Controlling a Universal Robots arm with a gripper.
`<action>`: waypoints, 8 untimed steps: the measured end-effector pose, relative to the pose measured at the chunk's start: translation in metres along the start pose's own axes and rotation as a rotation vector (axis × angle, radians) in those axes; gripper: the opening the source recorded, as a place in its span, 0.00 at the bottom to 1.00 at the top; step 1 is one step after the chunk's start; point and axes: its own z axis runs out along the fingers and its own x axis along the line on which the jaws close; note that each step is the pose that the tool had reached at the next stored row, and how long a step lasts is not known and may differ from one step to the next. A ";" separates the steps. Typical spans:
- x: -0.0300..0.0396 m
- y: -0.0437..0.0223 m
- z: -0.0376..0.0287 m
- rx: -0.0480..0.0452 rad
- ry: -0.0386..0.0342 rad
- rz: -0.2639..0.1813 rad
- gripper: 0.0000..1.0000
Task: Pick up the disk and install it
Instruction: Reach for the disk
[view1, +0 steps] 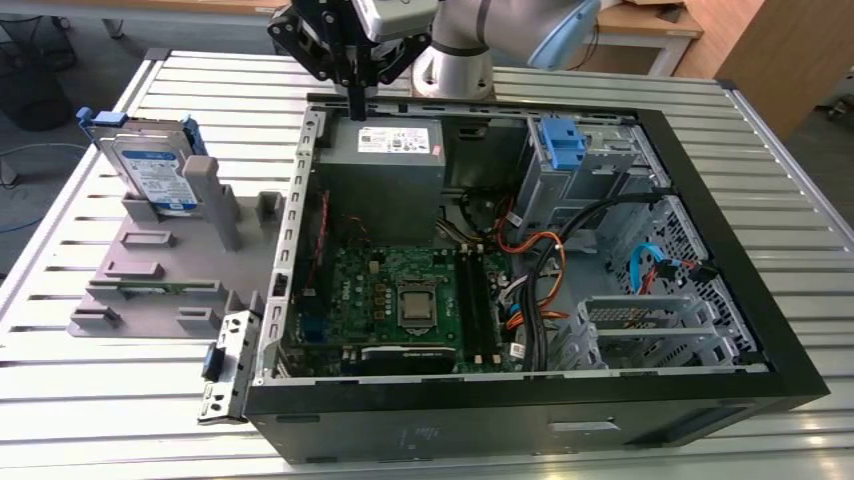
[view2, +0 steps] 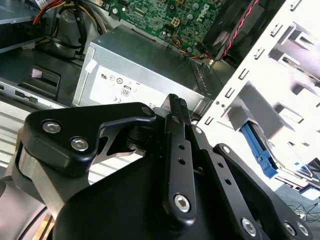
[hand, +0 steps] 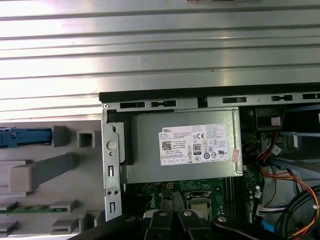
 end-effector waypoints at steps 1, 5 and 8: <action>0.0001 -0.0001 -0.0001 0.0001 0.0001 0.000 0.11; 0.0006 -0.0001 -0.0001 0.0001 0.0001 0.000 0.11; 0.0022 -0.0002 -0.0001 0.0000 0.0000 0.000 0.11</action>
